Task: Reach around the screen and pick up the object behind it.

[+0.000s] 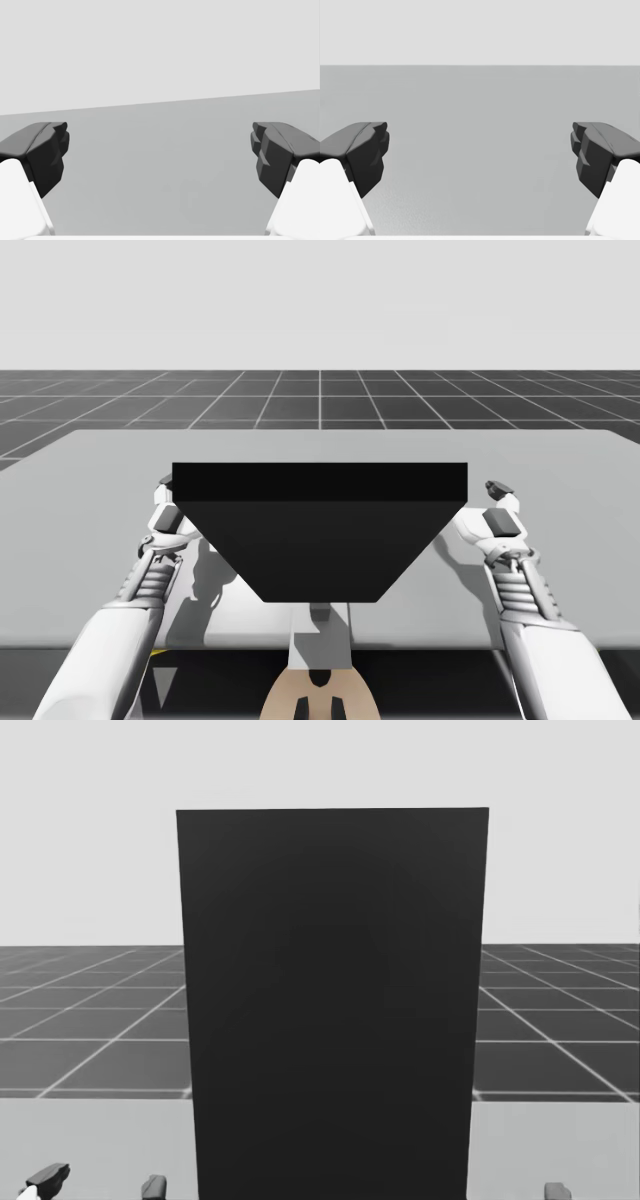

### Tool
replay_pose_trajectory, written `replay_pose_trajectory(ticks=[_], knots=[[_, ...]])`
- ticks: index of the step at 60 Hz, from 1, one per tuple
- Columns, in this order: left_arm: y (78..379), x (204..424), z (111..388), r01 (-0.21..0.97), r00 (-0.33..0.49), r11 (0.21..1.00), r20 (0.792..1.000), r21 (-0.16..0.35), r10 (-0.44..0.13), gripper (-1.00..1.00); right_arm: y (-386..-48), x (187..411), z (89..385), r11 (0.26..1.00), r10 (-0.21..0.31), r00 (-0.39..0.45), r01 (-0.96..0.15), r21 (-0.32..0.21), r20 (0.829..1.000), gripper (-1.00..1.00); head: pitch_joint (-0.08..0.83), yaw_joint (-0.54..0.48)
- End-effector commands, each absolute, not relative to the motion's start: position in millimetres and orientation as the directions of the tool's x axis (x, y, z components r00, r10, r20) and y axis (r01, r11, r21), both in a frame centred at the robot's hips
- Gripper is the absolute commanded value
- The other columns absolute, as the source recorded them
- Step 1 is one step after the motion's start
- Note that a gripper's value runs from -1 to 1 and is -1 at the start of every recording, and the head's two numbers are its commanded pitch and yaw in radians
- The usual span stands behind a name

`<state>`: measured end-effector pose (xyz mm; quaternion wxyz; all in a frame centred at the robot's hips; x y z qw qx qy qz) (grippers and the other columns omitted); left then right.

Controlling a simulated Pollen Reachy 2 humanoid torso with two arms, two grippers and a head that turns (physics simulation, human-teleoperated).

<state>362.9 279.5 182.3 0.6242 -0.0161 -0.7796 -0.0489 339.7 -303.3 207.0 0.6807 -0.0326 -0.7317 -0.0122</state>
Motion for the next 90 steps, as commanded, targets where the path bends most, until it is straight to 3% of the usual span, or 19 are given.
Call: replay_pose_trajectory(ticks=[1,8,12,15,21,27,29,32,39,44,51,55,69,84,90], knots=[[279.5,362.9,181.9,0.087,-0.219,0.995,0.975,0.056,-0.036,-1.0,-301.2,337.2,206.8,0.996,0.035,-0.084,0.084,-0.028,0.996,-1.0,0.008,0.02],[279.5,363.0,181.0,0.087,-0.21,0.995,0.977,0.058,-0.039,-1.0,-297.1,337.2,205.3,0.999,0.04,-0.055,0.018,-0.039,0.998,-1.0,0.008,0.02],[279.1,363.1,180.1,0.097,-0.184,0.994,0.982,0.05,-0.031,-1.0,-297.3,336.5,203.5,0.999,0.006,0.017,-0.041,-0.006,1.0,-1.0,0.01,0.02],[280.5,365.9,175.2,0.107,-0.093,0.993,0.995,0.045,-0.035,-1.0,-296.9,335.5,200.4,0.995,-0.027,0.083,-0.097,0.035,0.996,-1.0,0.014,0.02],[283.4,369.6,170.1,0.145,-0.003,0.989,0.999,0.039,-0.039,-1.0,-295.5,334.9,193.6,0.99,0.01,0.164,-0.139,0.013,0.986,-1.0,0.02,0.02],[285.0,371.7,164.4,0.208,0.096,0.978,0.994,0.026,-0.047,-1.0,-292.8,332.4,188.8,0.98,0.032,0.219,-0.201,0.013,0.975,-1.0,0.027,0.02],[285.5,372.1,162.5,0.229,0.127,0.973,0.991,0.021,-0.052,-1.0,-292.4,331.6,187.8,0.974,0.02,0.241,-0.223,0.035,0.97,-1.0,0.029,0.02],[285.8,372.5,160.6,0.245,0.147,0.969,0.987,0.03,-0.067,-1.0,-291.1,330.6,185.7,0.969,0.044,0.253,-0.245,0.02,0.966,-1.0,0.032,0.02],[285.3,370.8,159.4,0.294,0.193,0.956,0.979,0.011,-0.07,-1.0,-288.2,327.5,184.6,0.954,0.042,0.276,-0.295,0.043,0.96,-1.0,0.036,0.02],[284.1,367.9,159.4,0.336,0.205,0.942,0.975,0.009,-0.082,-1.0,-286.0,323.0,184.6,0.921,0.042,0.288,-0.382,0.074,0.957,-1.0,0.04,0.02],[281.5,363.4,160.8,0.389,0.21,0.921,0.974,-0.007,-0.082,-1.0,-283.1,319.1,183.4,0.897,0.073,0.278,-0.438,0.059,0.958,-1.0,0.046,0.02],[277.5,355.7,162.9,0.482,0.163,0.876,0.979,0.027,-0.121,-1.0,-279.8,314.9,184.0,0.864,0.099,0.233,-0.502,0.033,0.967,-1.0,0.049,0.02],[260.9,336.2,160.2,0.664,0.098,0.742,0.972,0.094,-0.212,-1.0,-272.8,306.6,185.1,0.797,0.094,0.19,-0.603,0.041,0.977,-1.0,0.052,0.02],[260.0,338.1,158.6,0.671,0.083,0.732,0.968,0.121,-0.236,-1.0,-271.8,307.2,183.8,0.785,0.097,0.174,-0.619,0.033,0.98,-1.0,0.067,0.03],[254.4,343.1,164.0,0.67,0.078,0.734,0.972,0.113,-0.221,-1.0,-269.6,306.9,183.0,0.775,0.093,0.173,-0.63,0.037,0.981,-1.0,0.07,0.04]])
